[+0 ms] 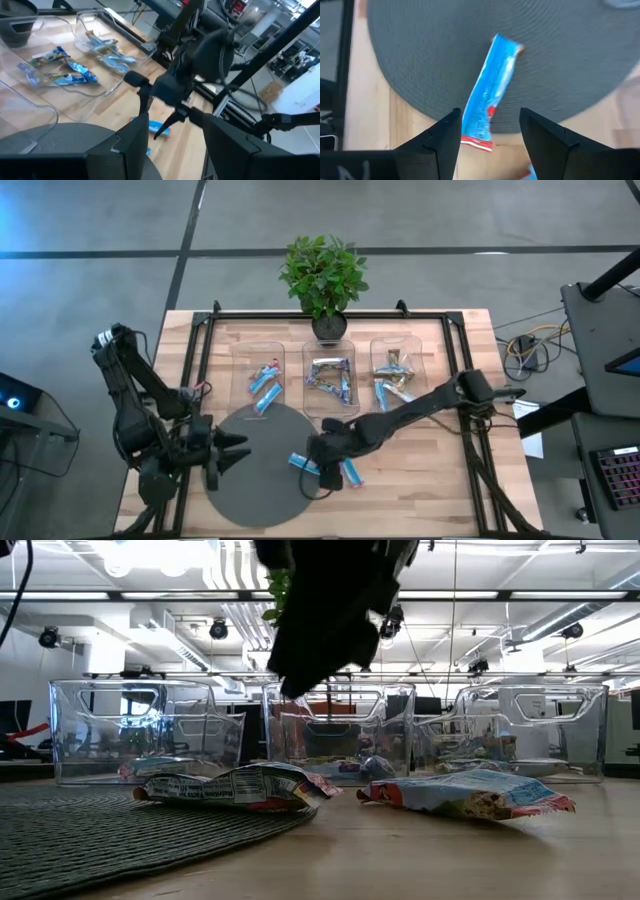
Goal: Pick and place Granola Bars by type
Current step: Put the red granola bar into the left transparent bin
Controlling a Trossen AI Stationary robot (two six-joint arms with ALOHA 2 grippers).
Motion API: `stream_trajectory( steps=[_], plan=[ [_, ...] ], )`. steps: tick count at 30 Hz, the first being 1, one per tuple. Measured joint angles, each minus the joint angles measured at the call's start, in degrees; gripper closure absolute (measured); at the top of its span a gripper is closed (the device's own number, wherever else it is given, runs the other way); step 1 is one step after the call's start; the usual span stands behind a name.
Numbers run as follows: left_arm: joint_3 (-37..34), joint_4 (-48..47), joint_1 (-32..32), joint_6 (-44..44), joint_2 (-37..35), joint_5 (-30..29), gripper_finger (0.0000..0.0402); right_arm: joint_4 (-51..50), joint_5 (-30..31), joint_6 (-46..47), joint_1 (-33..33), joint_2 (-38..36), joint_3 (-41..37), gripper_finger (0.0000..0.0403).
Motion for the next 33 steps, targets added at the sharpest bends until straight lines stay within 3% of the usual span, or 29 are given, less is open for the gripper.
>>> stream_trajectory(
  steps=[9,18,26,29,33],
  plan=[
    [0.0,-0.1,0.0,1.8,0.4,4.8,0.0232,-1.7,8.8,5.1,2.2,9.4,9.0,0.0211],
    [0.0,-0.3,0.0,5.6,0.4,7.9,0.0232,-3.9,8.6,11.0,2.2,17.5,15.9,0.0211],
    [0.0,-1.5,0.0,5.7,0.2,9.9,0.0232,-14.1,8.9,11.3,1.8,22.1,22.7,0.0212],
    [0.0,-2.0,0.0,5.7,0.2,9.9,0.0232,-15.8,8.6,11.7,1.6,22.1,23.6,0.0229],
    [0.0,-2.3,0.0,5.7,0.2,9.9,0.0232,-17.0,8.5,13.1,1.1,22.0,24.5,0.0283]
  ],
)
